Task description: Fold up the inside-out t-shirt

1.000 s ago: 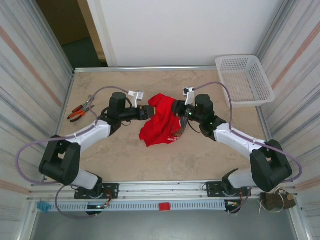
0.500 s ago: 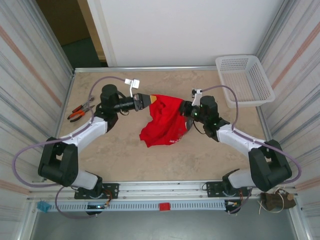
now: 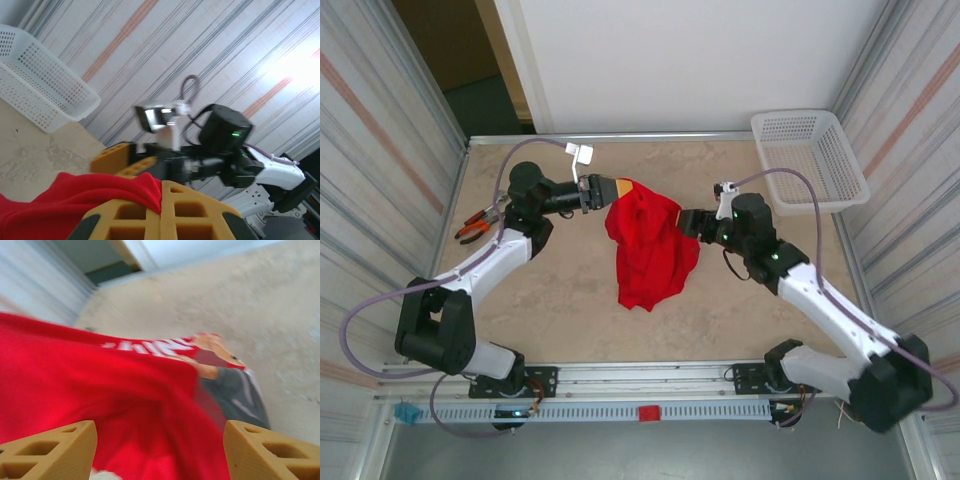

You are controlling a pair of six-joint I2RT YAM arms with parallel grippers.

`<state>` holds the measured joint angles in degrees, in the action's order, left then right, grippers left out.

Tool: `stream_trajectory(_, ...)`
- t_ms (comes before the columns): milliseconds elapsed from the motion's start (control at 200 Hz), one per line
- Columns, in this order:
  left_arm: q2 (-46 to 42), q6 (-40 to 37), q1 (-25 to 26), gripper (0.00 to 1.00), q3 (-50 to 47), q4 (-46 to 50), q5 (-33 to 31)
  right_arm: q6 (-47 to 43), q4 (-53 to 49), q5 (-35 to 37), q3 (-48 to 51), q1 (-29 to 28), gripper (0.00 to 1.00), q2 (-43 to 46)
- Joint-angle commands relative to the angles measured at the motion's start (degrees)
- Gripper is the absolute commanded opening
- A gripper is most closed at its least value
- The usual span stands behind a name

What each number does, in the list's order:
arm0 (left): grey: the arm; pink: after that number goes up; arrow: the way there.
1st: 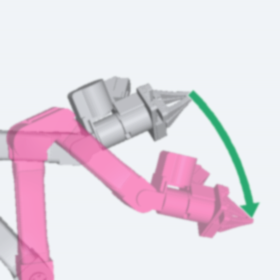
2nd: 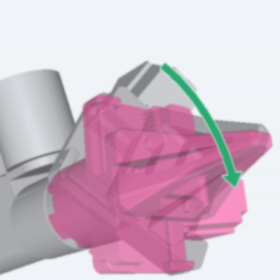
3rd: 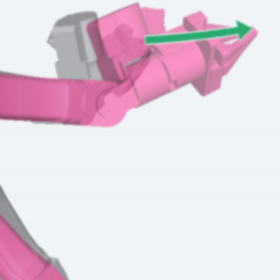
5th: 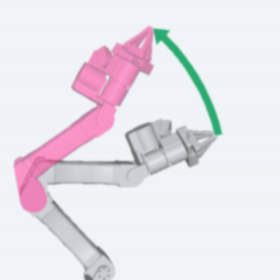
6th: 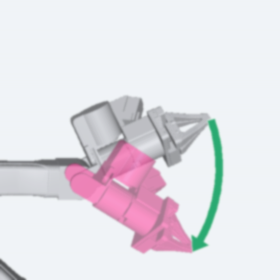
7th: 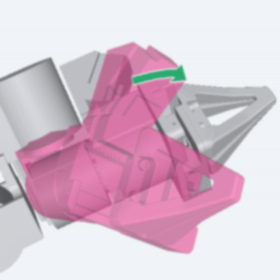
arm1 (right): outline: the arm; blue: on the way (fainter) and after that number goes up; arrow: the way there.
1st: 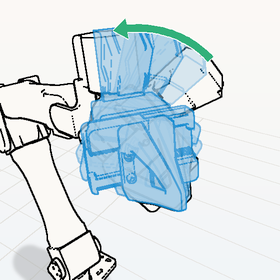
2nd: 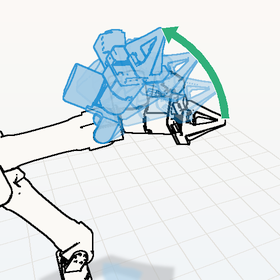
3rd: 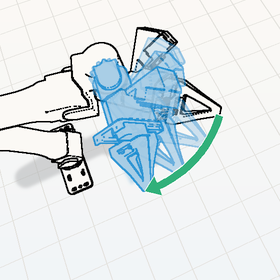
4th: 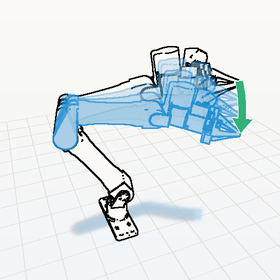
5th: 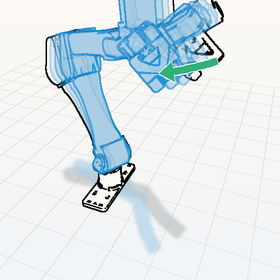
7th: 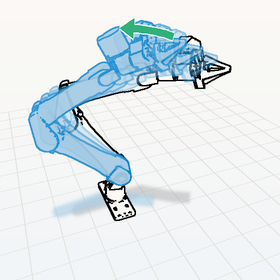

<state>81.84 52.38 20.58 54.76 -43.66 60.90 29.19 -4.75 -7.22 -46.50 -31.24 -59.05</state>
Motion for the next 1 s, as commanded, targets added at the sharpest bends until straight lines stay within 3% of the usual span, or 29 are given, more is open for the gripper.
stream_trajectory(0, -0.2, -0.8, -0.6, 0.0, 2.5, -0.4, 2.2, -4.5, -4.6, 3.7, -3.3, -4.9, 0.67, 1.7)
stream_trajectory(190, -0.2, -1.0, -0.6, 0.0, 2.4, 0.1, 1.7, -6.9, -4.0, 4.7, -10.2, -10.5, 0.66, -4.6)
stream_trajectory(386, -0.6, -0.8, -0.5, 0.0, 2.5, 0.1, 1.4, -7.3, -2.0, 5.1, -12.9, -12.0, 0.62, -11.0)
stream_trajectory(476, -0.7, -0.5, -0.5, 0.0, 2.3, -0.2, 1.4, -7.7, -0.4, 6.7, -13.3, -11.6, 0.52, -12.7)
stream_trajectory(536, -0.7, -0.1, -0.5, 0.0, 1.7, -0.7, 1.3, -7.6, 0.0, 5.9, -14.2, -10.5, 0.36, -13.5)
stream_trajectory(561, -0.7, 0.1, -0.5, 0.0, 1.4, -1.1, 1.0, -7.6, 0.0, 5.3, -14.5, -9.8, 0.24, -13.6)
stream_trajectory(611, -0.7, 0.4, -0.5, 0.0, 0.4, -1.6, 0.0, -7.6, -0.4, 2.8, -15.3, -8.4, 0.0, -13.3)
stream_trajectory(721, -2.1, -1.6, -1.6, 0.0, -2.7, 2.7, -8.0, -8.0, -0.9, -5.6, -15.1, -5.1, 0.0, -9.4)
stream_trajectory(862, -2.8, -4.4, -4.4, 0.0, -5.2, 7.9, -17.0, -7.7, 1.2, -26.9, -13.5, 1.7, 0.0, -5.4)
stream_trajectory(992, -1.6, -6.0, -5.2, 0.41, -3.6, 10.8, -16.8, -4.9, 5.9, -38.0, -11.8, 6.0, 0.0, -6.0)
